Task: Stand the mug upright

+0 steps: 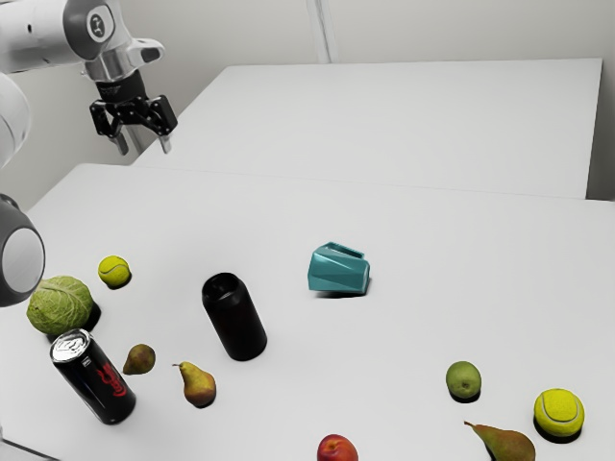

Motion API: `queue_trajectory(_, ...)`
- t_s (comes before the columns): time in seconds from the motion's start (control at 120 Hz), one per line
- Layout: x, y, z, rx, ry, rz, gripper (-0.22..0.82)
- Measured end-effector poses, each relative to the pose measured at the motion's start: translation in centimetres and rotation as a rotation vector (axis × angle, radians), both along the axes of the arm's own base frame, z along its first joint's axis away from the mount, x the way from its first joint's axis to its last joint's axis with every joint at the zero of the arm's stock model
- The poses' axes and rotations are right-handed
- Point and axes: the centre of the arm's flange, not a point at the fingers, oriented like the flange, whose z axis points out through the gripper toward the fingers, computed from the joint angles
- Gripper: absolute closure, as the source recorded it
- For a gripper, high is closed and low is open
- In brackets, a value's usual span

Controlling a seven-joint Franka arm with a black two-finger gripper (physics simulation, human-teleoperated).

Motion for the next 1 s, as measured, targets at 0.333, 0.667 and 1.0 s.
queue_trajectory(0.333, -1.5, -2.9, -6.5, -0.117, 0.071, -0.044, 0.0)
queue_trajectory(0.667, -2.3, -9.0, -20.1, -0.422, -0.044, 0.046, 0.0)
queue_trajectory(1.0, 1.0, -13.6, -26.3, -0.667, -0.192, 0.169, 0.0)
